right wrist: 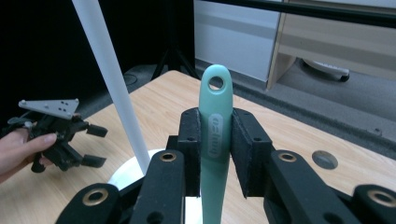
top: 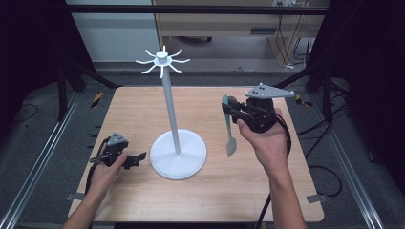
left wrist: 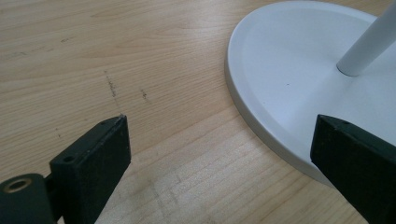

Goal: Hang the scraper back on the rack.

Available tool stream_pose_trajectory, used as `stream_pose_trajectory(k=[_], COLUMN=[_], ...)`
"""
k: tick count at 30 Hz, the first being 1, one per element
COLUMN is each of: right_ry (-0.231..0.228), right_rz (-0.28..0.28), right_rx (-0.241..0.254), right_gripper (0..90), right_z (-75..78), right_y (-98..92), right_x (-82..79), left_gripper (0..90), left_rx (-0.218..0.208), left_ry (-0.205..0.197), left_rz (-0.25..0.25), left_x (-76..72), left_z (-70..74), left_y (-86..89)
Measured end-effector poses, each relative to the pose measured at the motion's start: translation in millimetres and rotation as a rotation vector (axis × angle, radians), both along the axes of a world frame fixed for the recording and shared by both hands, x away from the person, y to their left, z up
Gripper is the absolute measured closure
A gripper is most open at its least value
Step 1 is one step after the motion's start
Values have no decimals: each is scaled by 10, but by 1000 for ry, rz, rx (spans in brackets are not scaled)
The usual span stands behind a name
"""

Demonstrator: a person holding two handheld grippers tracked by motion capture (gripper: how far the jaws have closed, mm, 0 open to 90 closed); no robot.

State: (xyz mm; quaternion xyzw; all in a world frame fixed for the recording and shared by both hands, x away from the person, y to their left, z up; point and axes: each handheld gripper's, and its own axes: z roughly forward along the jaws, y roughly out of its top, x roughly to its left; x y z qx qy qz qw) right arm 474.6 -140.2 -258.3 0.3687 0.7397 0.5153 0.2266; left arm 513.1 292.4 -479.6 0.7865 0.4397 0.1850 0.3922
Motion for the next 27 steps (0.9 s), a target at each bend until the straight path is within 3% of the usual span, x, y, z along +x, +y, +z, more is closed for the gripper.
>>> stream_pose_trajectory(k=[11, 27], right_ry=[-54, -91], right_rz=[25, 37], right_rx=[8, 22], right_gripper=[744, 744], right_z=[255, 497], right_y=[199, 369], right_x=[-44, -55], left_gripper=[47, 47], left_rx=[2, -1], left_ry=[-1, -2], left_rz=[1, 1], left_x=[0, 4], left_z=[4, 6], left_y=[-8, -1])
